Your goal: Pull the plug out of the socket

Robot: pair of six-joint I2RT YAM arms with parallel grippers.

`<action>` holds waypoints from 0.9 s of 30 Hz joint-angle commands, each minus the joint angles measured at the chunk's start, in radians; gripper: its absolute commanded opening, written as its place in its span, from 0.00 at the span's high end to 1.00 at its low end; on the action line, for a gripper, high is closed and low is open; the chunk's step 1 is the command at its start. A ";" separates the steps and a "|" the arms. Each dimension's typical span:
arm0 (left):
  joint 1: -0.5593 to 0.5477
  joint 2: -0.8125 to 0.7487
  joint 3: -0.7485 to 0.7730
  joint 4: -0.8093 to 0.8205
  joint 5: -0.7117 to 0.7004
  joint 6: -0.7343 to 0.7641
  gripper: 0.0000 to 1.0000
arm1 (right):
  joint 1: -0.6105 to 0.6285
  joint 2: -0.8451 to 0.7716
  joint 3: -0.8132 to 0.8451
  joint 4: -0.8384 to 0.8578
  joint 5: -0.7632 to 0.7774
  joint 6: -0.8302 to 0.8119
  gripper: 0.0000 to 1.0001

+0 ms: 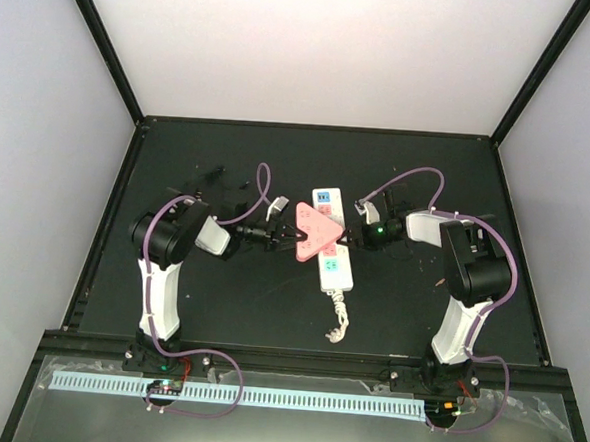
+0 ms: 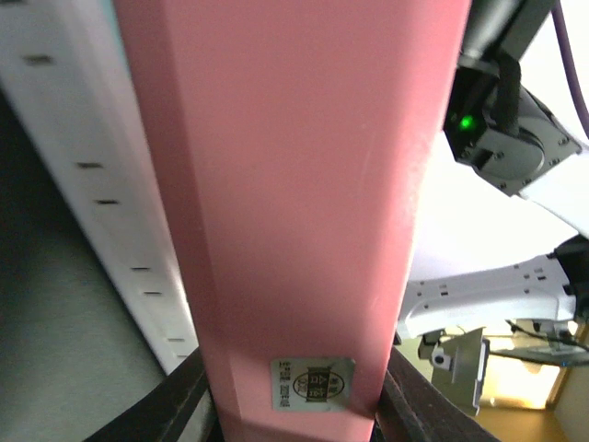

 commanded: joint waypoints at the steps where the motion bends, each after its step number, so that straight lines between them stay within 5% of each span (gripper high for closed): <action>1: -0.027 -0.075 0.009 0.051 0.062 0.065 0.98 | 0.010 0.071 -0.018 -0.008 0.153 -0.003 0.56; 12: -0.026 -0.206 0.010 -0.165 0.053 0.248 0.98 | 0.010 0.067 -0.018 -0.006 0.149 -0.005 0.56; 27: -0.014 -0.478 0.084 -0.789 -0.055 0.744 0.98 | 0.009 -0.049 0.003 0.007 0.029 -0.007 0.44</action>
